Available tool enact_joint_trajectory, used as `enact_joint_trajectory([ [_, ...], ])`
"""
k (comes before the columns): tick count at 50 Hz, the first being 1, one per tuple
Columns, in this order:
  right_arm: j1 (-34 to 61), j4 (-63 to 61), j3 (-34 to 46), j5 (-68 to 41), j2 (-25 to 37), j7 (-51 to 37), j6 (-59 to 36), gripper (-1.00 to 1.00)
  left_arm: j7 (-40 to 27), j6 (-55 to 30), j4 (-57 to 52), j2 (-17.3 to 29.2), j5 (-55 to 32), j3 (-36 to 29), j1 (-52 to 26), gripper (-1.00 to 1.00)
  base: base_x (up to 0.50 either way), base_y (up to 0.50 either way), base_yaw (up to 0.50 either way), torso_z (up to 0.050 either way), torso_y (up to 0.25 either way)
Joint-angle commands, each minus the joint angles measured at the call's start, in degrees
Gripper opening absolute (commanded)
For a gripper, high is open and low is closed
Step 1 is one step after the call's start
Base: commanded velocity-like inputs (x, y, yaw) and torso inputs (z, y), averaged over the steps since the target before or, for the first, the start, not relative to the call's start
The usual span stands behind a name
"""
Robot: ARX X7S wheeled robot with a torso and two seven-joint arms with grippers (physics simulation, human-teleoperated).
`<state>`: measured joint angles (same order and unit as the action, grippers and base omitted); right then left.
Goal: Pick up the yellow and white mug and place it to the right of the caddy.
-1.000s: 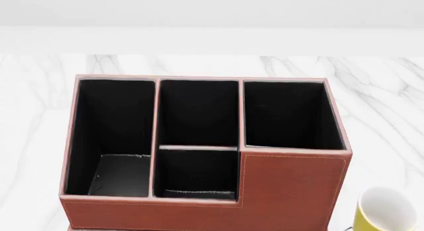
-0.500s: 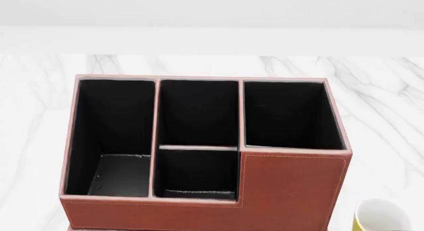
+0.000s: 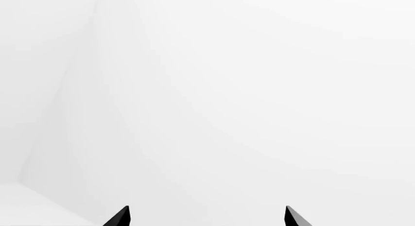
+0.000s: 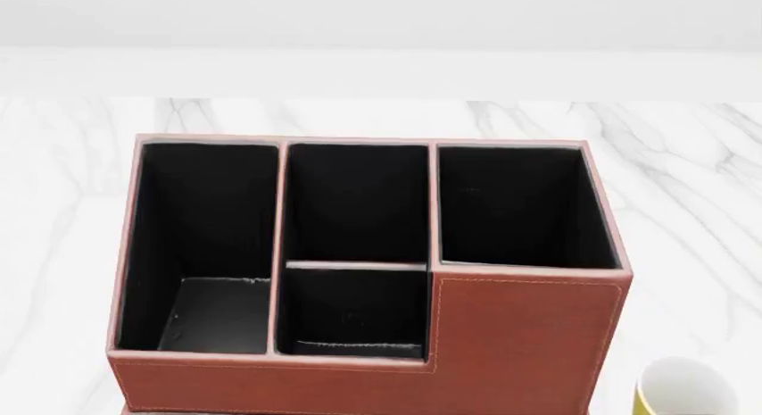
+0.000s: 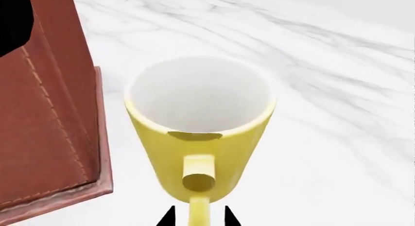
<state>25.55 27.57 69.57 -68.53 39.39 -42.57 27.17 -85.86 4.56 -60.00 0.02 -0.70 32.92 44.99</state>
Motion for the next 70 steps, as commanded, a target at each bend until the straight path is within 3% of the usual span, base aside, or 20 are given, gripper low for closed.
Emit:
enact_joint_trajectory([
  [1, 0.9, 1.3, 0.2, -0.4, -0.3, 0.3, -1.2, 1.0, 0.0, 0.0, 0.0, 0.0, -0.1, 0.0, 0.0, 1.0, 0.0, 0.0, 0.0, 0.0, 0.0],
  [16, 0.8, -0.6, 0.2, 0.3, 0.7, -1.2, -1.6, 1.0, -0.1, 0.0, 0.0, 0.0, 0.0, 0.0, 0.0, 1.0, 0.0, 0.0, 0.0, 0.0, 0.0],
  [41, -0.5, -28.1, 0.5, 11.6, 16.5, -18.8, 0.4, 1.0, 0.0, 0.1, 0.0, 0.0, -0.5, 0.4, 0.0, 1.0, 0.0, 0.0, 0.0, 0.0, 0.0],
  [60, -0.8, -36.2, -0.5, 15.8, 21.4, -23.7, 1.1, 1.0, 0.0, 0.1, 0.0, 0.0, -0.6, 0.4, 0.0, 1.0, 0.0, 0.0, 0.0, 0.0, 0.0],
  [70, 0.2, -46.5, -1.8, 20.7, 27.2, -29.5, 0.1, 1.0, 0.1, 0.1, 0.0, 0.0, -0.7, 0.6, 0.0, 1.0, 0.0, 0.0, 0.0, 0.0, 0.0],
])
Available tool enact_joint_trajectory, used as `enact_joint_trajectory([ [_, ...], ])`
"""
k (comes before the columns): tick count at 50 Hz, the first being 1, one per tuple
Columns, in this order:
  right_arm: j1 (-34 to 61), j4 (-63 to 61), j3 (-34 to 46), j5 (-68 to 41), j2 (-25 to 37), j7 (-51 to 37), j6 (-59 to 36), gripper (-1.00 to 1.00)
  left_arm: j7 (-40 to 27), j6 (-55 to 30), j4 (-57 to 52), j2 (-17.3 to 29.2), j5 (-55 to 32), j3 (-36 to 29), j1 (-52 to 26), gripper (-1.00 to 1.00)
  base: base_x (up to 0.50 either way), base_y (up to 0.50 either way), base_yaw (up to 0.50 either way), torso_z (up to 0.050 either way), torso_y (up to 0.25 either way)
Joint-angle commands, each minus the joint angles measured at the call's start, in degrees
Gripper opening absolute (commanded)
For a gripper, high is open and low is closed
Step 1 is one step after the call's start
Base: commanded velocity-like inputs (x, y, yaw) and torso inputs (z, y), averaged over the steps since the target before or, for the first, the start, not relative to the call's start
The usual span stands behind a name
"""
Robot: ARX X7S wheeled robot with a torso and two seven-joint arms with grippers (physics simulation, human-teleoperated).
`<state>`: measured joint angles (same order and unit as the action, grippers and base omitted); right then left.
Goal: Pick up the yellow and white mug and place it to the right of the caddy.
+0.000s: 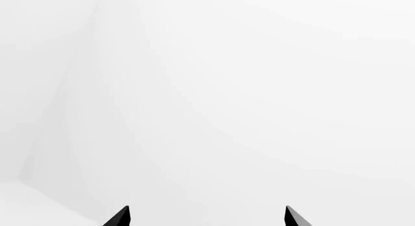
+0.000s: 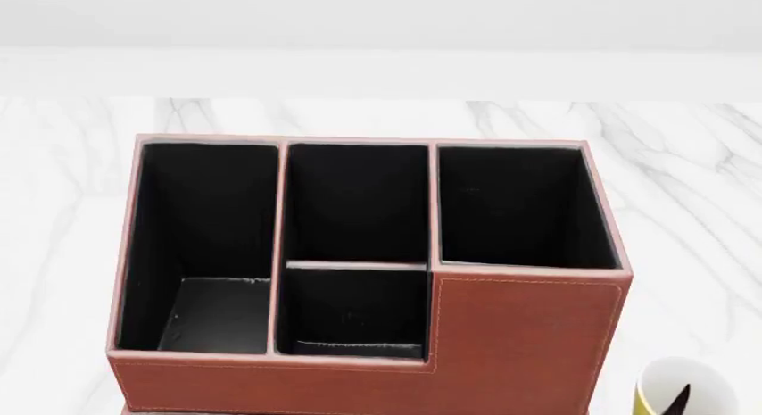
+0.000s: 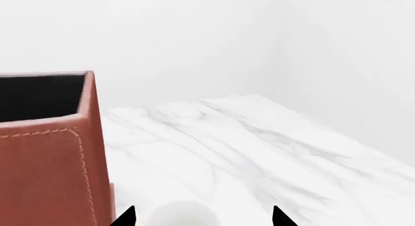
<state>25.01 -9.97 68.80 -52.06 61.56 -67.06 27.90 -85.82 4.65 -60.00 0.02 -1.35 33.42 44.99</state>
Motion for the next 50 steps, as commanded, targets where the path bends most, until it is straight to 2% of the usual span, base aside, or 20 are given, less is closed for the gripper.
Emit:
enact_joint_trajectory([
  [1, 0.8, -9.7, -1.2, 4.7, 5.5, -5.4, -0.8, 1.0, 0.1, 0.0, 0.0, 0.0, -0.2, 0.2, 0.0, 1.0, 0.0, 0.0, 0.0, 0.0, 0.0],
  [13, 1.7, -18.6, -2.5, 8.4, 10.8, -10.2, -2.8, 1.0, 0.1, 0.0, 0.0, 0.0, -0.1, 0.1, 0.0, 1.0, 0.0, 0.0, 0.0, 0.0, 0.0],
  [28, 2.0, -23.8, -3.7, 10.7, 14.4, -13.2, -4.3, 1.0, 0.1, 0.0, 0.0, 0.0, -0.1, 0.0, 0.0, 1.0, 0.0, 0.0, 0.0, 0.0, 0.0],
  [39, 4.2, -34.4, -5.4, 14.1, 18.7, -16.6, -10.1, 1.0, 0.2, 0.1, 0.0, 0.0, -0.3, 0.2, 0.0, 1.0, 0.0, 0.0, 0.0, 0.0, 0.0],
  [50, 5.6, -40.1, -6.6, 15.7, 20.0, -17.7, -14.3, 1.0, -0.1, 0.2, 0.0, 0.0, -0.2, 0.2, 0.0, 1.0, 0.0, 0.0, 0.0, 0.0, 0.0],
])
